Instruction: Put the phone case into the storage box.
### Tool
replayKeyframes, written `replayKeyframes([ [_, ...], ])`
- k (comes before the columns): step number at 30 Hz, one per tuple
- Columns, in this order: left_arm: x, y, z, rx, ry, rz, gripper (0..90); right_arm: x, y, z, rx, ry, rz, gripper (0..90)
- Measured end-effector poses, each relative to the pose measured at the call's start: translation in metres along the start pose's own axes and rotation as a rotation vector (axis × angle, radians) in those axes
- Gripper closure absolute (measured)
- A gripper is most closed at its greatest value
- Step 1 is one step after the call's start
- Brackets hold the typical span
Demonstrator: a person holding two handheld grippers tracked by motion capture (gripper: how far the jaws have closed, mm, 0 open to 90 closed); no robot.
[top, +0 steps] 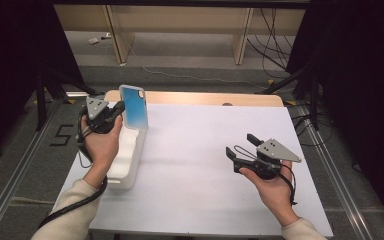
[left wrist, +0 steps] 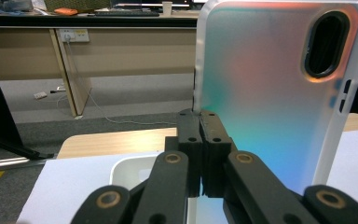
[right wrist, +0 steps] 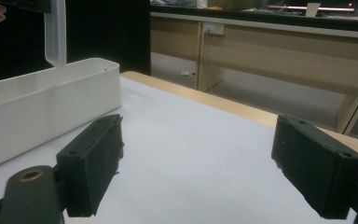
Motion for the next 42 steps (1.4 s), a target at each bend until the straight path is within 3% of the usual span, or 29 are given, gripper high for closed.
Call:
replayKeyframes([
  [18, 0.009, 0.004, -0.012, -0.004, 0.036, 0.006, 88.3, -0.004, -0.002, 0.002, 0.013, -0.006, 0.024, 17.4],
  [21, 0.01, 0.004, -0.015, 0.003, 0.041, 0.003, 88.3, -0.006, -0.002, 0.002, -0.004, -0.012, 0.012, 17.4],
  [42, 0.02, 0.004, -0.026, -0.003, 0.064, -0.002, 88.3, -0.011, -0.004, 0.001, 0.001, -0.007, 0.012, 17.4],
])
Point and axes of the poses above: each handheld gripper's, and its own axes: x roughly forward along the jaws, y roughly out of its top, z roughly to its right, the point moved 4 cm from there along x, roughly forward along the jaws, and after that the axes turned 7 degrees about -x, right-handed, at the moved point
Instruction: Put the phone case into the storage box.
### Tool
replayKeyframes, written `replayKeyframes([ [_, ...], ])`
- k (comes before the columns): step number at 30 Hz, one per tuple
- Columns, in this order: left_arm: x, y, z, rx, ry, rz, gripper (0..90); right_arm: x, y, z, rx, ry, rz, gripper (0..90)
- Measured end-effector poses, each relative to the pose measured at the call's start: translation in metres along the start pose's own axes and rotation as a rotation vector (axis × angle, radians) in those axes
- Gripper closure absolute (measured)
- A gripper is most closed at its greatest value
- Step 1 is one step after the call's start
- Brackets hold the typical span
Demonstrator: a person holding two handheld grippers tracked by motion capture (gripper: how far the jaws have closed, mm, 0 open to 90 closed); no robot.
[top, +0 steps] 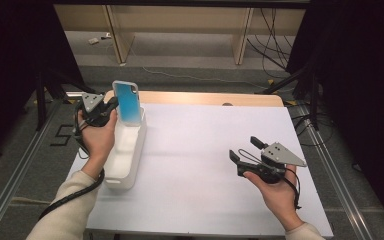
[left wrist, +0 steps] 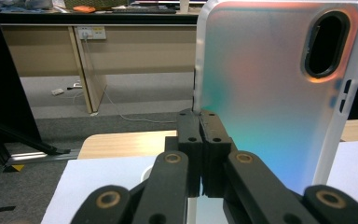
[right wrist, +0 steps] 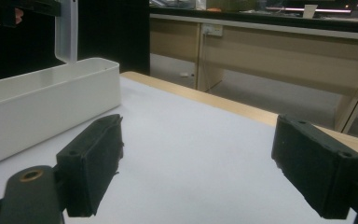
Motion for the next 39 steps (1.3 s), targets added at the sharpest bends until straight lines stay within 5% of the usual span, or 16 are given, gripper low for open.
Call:
replayKeyframes([
  [39, 0.018, 0.005, -0.016, -0.02, 0.053, -0.013, 88.3, -0.011, -0.005, 0.005, 0.008, -0.011, -0.009, 17.3],
])
Point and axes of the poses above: each handheld gripper's, and its own axes: x roughly forward along the jaws, y roughly out of its top, z roughly to its right, the point moved 4 cm from there along x, roughly forward along the jaws, and after that the axes turned 7 degrees about -x, right-handed, at the moved point
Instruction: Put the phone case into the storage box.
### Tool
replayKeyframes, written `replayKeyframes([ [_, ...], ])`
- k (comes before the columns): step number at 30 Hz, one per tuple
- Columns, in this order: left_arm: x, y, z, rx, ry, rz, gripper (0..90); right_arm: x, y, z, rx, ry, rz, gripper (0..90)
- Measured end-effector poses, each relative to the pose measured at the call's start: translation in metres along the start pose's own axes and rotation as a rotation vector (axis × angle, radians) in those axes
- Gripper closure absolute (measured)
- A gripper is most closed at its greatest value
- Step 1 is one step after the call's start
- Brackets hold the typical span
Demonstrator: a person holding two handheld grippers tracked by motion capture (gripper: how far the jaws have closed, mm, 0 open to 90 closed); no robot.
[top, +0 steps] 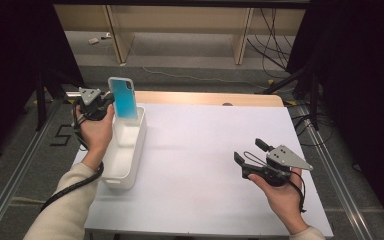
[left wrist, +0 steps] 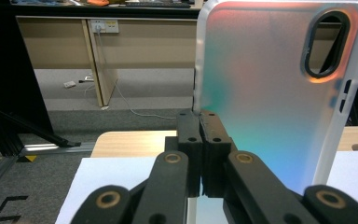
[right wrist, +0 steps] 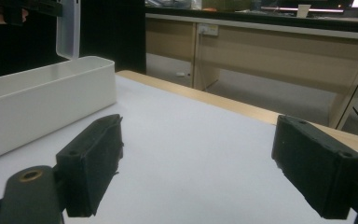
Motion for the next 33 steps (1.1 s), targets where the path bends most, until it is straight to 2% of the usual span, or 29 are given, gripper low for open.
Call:
replayKeyframes([
  [33, 0.015, -0.001, -0.005, -0.006, 0.029, -0.02, 88.2, -0.007, -0.007, 0.001, 0.012, -0.004, -0.004, 17.3],
])
Point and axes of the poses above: each handheld gripper's, and its own axes: x roughly forward along the jaws, y roughly out of its top, z roughly to its right, the point moved 4 cm from there along x, roughly forward along the jaws, and after that the axes turned 7 degrees about -x, right-handed, at the moved point
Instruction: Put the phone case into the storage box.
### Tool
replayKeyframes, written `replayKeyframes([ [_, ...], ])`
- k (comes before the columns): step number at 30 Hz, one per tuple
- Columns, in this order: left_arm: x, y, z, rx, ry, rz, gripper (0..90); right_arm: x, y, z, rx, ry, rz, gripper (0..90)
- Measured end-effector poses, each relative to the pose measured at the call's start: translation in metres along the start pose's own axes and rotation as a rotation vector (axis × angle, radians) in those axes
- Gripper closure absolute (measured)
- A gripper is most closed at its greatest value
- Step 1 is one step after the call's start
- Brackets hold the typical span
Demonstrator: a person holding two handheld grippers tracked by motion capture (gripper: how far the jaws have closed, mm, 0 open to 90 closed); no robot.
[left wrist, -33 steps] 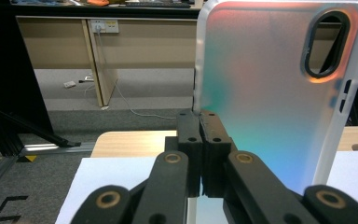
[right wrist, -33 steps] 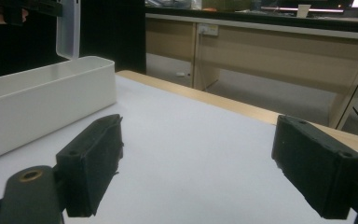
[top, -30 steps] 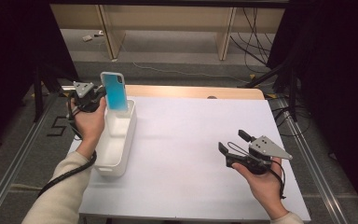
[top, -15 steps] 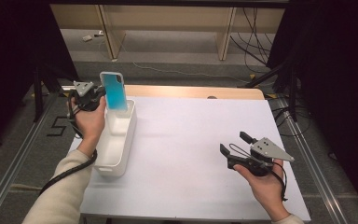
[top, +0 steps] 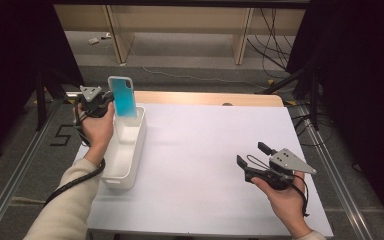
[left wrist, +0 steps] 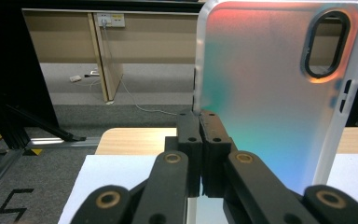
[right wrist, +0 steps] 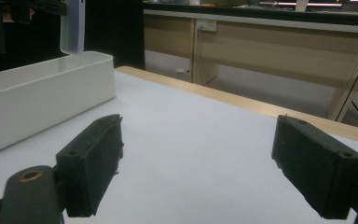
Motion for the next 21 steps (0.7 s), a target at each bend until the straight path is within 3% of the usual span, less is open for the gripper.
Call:
replayKeyframes([
  [21, 0.012, -0.002, 0.004, 0.009, 0.008, -0.019, 88.2, -0.001, -0.001, 0.002, -0.009, -0.011, 0.001, 17.3],
])
Point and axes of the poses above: each handheld gripper's, and its own axes: x roughly forward along the jaws, y roughly out of its top, z roughly to its right, the point moved 4 cm from there along x, roughly forward along the jaws, and after that the axes turned 7 degrees about -x, right-handed, at the moved point
